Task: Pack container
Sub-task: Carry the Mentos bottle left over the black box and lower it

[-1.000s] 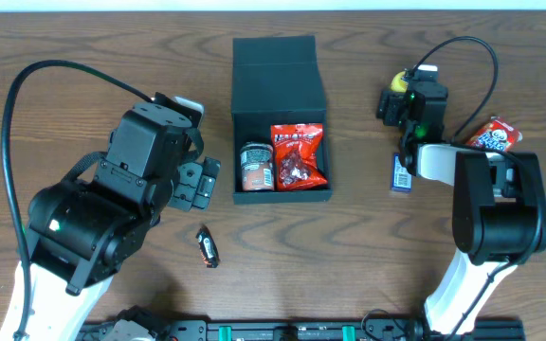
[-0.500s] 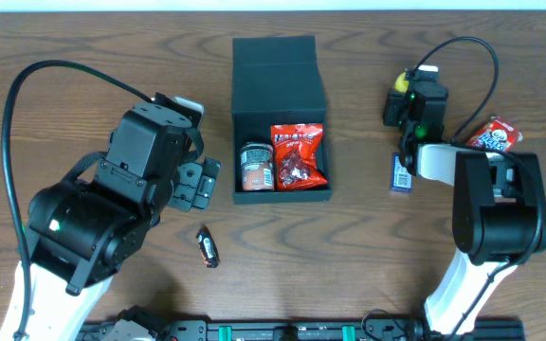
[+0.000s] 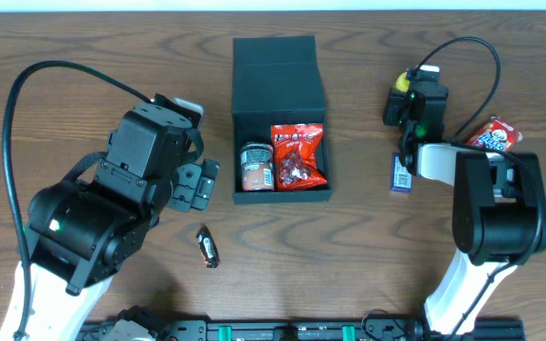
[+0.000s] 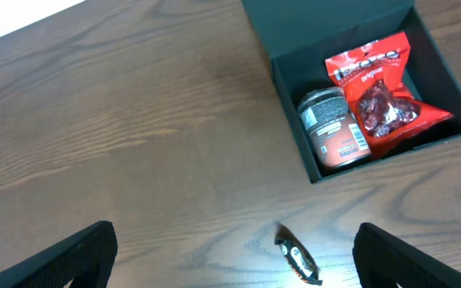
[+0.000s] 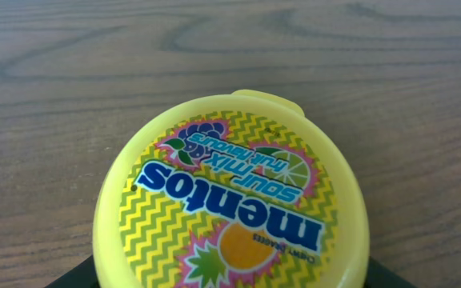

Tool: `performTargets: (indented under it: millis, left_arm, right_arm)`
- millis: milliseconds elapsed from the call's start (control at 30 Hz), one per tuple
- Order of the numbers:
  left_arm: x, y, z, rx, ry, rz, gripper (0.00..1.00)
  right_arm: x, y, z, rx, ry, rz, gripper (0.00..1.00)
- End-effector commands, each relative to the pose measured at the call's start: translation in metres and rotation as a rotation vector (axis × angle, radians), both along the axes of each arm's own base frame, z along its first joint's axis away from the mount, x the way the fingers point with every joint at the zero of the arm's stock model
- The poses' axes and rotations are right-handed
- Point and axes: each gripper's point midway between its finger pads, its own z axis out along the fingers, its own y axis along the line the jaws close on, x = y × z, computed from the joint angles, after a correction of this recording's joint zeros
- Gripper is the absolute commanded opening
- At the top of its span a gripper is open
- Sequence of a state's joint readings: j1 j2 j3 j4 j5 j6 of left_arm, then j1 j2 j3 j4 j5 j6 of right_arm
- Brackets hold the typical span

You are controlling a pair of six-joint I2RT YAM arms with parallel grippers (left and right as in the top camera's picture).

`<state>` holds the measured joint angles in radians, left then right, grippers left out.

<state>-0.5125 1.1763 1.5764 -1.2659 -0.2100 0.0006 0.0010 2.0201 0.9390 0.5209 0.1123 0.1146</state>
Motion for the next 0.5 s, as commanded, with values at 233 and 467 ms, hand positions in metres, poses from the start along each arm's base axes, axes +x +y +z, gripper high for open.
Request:
performTargets:
  millis: [233, 467]
  left_arm:
    - [0.001, 0.016, 0.0, 0.039, -0.014, 0.094, 0.95]
    - [-0.013, 0.038, 0.011, 0.016, -0.062, 0.219, 0.95]
  right_arm:
    - [-0.017, 0.04, 0.045, 0.039, 0.031, 0.094, 0.01]
    - [-0.061, 0.094, 0.111, -0.097, 0.128, 0.305, 0.01]
